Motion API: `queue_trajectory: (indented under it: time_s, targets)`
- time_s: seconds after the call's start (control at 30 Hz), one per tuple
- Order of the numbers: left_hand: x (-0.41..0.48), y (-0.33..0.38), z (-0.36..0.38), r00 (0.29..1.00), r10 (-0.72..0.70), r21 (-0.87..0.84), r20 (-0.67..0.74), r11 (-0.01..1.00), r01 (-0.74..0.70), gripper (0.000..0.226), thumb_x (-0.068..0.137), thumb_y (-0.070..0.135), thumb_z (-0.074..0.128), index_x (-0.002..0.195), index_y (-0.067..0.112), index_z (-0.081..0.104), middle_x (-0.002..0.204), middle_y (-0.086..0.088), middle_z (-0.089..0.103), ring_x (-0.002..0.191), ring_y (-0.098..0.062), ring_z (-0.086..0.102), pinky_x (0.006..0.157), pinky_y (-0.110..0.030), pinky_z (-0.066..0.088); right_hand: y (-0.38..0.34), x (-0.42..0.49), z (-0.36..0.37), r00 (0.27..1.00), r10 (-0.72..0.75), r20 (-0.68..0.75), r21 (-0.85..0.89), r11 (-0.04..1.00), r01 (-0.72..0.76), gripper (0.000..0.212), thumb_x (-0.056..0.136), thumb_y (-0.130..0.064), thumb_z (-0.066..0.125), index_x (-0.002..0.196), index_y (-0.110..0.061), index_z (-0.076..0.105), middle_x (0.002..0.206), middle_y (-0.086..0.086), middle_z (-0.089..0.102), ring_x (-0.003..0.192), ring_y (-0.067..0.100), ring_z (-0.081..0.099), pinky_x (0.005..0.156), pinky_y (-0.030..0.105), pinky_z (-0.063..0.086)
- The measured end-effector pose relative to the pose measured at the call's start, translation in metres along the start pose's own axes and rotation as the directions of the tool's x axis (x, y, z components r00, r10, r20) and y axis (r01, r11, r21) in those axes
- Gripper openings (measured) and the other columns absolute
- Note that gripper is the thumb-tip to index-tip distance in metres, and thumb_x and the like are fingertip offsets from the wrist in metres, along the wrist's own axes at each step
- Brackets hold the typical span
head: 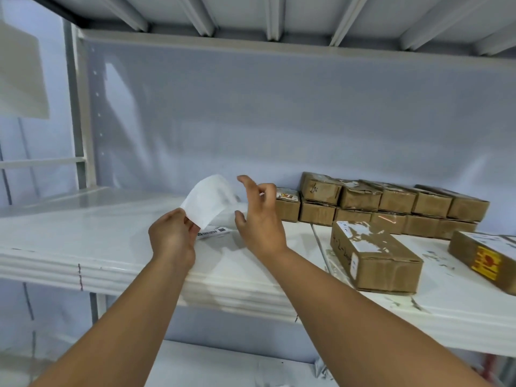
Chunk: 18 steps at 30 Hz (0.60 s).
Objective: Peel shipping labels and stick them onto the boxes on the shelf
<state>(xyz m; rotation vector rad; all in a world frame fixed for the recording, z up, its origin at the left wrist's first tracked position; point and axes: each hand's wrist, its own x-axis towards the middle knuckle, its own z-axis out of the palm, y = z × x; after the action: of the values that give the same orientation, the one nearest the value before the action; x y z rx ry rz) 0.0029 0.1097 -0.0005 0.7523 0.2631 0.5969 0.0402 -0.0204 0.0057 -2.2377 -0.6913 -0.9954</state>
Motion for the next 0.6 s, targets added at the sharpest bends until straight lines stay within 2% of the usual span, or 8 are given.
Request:
queue_trajectory:
  time_s: [0.1,0.2,0.3,0.37,0.43,0.53,0.6]
  targets:
    - [-0.017,0.003,0.009,0.999,-0.036,-0.001,0.004,0.999,0.036,0.023,0.093,-0.002,0.045,0.073,0.005,0.054,0.077,-0.006,0.061,0.069,-0.014,0.061,0.057,-0.020,0.053,-0.003,-0.003,-0.004,0.993,-0.059,-0.098,-0.024,0.998,0.057,0.038,0.080,-0.006,0.065,0.115,-0.018,0.062,0.115,0.012,0.044,0.099,0.027,0.048,0.071,0.036,0.050]
    - [-0.034,0.010,0.022,0.997,-0.063,-0.025,0.039,0.998,0.064,0.020,0.093,-0.001,0.046,0.075,0.004,0.055,0.079,-0.007,0.062,0.070,-0.014,0.063,0.054,-0.020,0.053,-0.004,-0.005,-0.019,0.969,-0.080,-0.234,0.010,0.996,0.084,0.014,0.078,-0.004,0.067,0.088,-0.013,0.069,0.104,0.010,0.052,0.096,0.028,0.050,0.074,0.029,0.043]
    - [-0.049,0.018,0.035,0.986,-0.051,-0.083,0.158,0.994,0.065,0.016,0.094,0.004,0.049,0.080,0.005,0.057,0.084,-0.008,0.065,0.074,-0.016,0.066,0.057,-0.021,0.055,-0.004,-0.002,-0.045,0.986,0.078,-0.149,0.100,0.993,-0.063,0.013,0.088,-0.009,0.057,0.094,-0.013,0.068,0.107,0.005,0.050,0.107,0.021,0.043,0.084,0.023,0.035]
    - [-0.062,0.022,0.044,0.964,-0.032,-0.088,0.264,0.995,0.057,0.013,0.096,0.011,0.051,0.086,0.007,0.058,0.087,-0.008,0.067,0.079,-0.016,0.068,0.062,-0.022,0.056,-0.003,0.000,-0.063,0.981,0.167,-0.099,0.161,0.976,-0.150,0.013,0.091,-0.011,0.053,0.095,-0.014,0.065,0.105,0.003,0.053,0.107,0.019,0.045,0.085,0.029,0.039]
    - [-0.073,0.021,0.053,0.927,-0.023,-0.070,0.375,0.996,0.053,0.016,0.097,0.021,0.050,0.090,0.009,0.059,0.091,-0.007,0.069,0.085,-0.016,0.068,0.071,-0.024,0.056,-0.004,0.001,-0.081,0.972,0.217,-0.096,0.261,0.947,-0.186,0.013,0.091,-0.008,0.050,0.089,-0.016,0.061,0.094,0.000,0.058,0.094,0.019,0.053,0.077,0.031,0.044]
    - [-0.091,0.016,0.067,0.843,-0.058,-0.067,0.535,0.992,0.111,0.032,0.096,0.039,0.046,0.097,0.009,0.061,0.101,-0.009,0.069,0.094,-0.017,0.068,0.081,-0.028,0.053,-0.004,0.000,-0.110,0.936,0.341,-0.088,0.422,0.864,-0.275,0.013,0.094,-0.011,0.051,0.085,-0.017,0.058,0.076,-0.008,0.057,0.066,0.010,0.053,0.054,0.019,0.041]
    - [-0.102,0.012,0.075,0.801,-0.074,-0.051,0.594,0.990,0.129,0.049,0.093,0.052,0.041,0.103,0.009,0.061,0.108,-0.008,0.068,0.101,-0.018,0.066,0.087,-0.030,0.051,0.001,0.001,-0.129,0.901,0.418,-0.115,0.443,0.834,-0.330,0.013,0.094,-0.015,0.052,0.082,-0.017,0.057,0.075,-0.008,0.060,0.068,0.012,0.057,0.056,0.019,0.045]
